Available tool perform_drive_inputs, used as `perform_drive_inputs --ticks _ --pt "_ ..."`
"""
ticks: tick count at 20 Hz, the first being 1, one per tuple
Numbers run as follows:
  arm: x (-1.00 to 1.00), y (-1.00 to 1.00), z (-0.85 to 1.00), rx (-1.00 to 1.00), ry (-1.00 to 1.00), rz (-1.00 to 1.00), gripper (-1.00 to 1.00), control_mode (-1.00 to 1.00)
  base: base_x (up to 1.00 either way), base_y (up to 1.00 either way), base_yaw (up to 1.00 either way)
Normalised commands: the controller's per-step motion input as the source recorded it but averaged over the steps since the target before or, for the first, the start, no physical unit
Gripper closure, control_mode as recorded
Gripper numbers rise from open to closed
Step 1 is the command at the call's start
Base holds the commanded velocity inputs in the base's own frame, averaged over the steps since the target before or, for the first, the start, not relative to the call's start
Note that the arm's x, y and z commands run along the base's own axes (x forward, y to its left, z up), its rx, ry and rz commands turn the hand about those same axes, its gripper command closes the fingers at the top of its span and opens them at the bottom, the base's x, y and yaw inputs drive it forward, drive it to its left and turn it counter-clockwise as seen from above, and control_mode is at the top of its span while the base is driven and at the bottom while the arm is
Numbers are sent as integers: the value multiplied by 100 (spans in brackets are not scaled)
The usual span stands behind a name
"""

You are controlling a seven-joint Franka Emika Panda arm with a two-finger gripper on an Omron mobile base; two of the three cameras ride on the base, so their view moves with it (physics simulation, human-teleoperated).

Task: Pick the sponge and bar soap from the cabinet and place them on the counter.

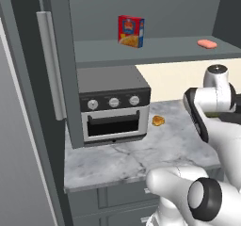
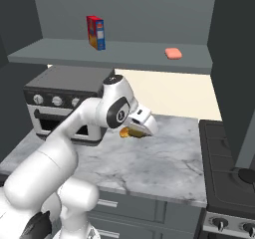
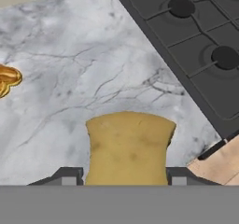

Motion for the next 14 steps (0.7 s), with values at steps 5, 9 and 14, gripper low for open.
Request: perform_drive_inputs --ticks 5,9,14 --pt "10 -19 -23 0 12 0 100 -100 0 0 0" --pt "9 -19 -32 0 6 0 100 -100 0 0 0" --pt "2 -17 -31 0 0 0 100 -100 0 0 0"
